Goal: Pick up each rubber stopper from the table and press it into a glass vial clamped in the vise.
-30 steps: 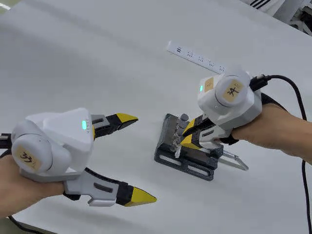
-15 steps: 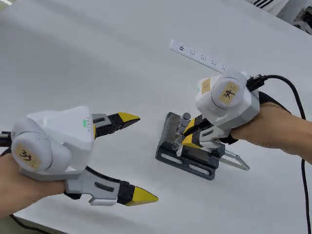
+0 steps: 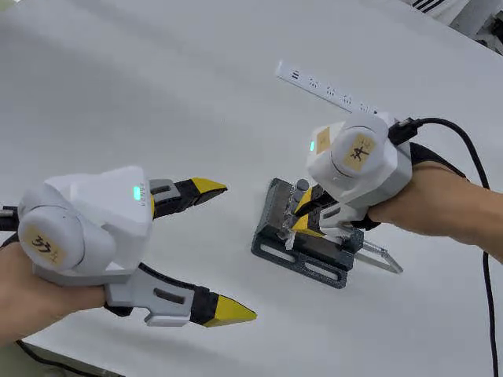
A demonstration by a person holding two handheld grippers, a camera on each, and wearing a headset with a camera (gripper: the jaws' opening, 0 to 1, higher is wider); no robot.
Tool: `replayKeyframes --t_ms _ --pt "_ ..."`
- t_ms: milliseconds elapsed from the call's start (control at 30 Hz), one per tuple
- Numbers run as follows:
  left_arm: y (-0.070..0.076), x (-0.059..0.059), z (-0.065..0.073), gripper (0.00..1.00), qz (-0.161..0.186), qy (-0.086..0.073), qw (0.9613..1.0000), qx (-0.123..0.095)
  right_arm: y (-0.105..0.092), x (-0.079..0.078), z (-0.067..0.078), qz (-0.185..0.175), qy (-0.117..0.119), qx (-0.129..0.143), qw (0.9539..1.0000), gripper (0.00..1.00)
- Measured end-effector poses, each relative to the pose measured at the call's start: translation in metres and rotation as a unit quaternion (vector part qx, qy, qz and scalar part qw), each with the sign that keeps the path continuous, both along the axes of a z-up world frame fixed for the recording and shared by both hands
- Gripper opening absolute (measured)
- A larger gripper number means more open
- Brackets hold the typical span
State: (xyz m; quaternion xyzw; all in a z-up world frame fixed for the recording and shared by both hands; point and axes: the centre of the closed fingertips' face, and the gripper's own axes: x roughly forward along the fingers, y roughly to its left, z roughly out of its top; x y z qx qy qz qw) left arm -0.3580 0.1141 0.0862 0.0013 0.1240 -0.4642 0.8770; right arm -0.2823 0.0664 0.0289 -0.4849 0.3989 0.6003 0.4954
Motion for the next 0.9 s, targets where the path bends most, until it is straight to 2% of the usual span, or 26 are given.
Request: replayKeyframes --t_ms 267,533,700,800,900 --pt "-0.0010 -0.0016 -0.0011 0.88 0.001 0.001 1.0000 -0.001 -0.0024 -0.0011 -0.0022 0.002 -0.004 -0.008 1.0000 0.05" --pt "-0.0002 -0.0023 -0.0012 0.87 0.004 0.001 1.0000 -0.004 -0.0025 -0.0027 -0.0026 0.034 -0.021 -0.025 0.9989 0.04" --pt "-0.0010 -0.0028 -0.0010 0.87 0.002 0.001 1.0000 -0.004 -0.0011 -0.0037 -0.0051 0.071 -0.046 -0.051 0.9951 0.04" --pt "-0.0008 -0.0022 -0.0004 0.87 0.002 0.001 1.0000 -0.005 -0.0006 -0.0037 -0.0045 0.075 -0.051 -0.056 0.9943 0.04" --pt "-0.0007 -0.0012 0.0005 0.87 0.002 0.000 1.0000 -0.005 0.0009 -0.0019 -0.0047 0.063 -0.050 -0.058 0.9951 0.04"
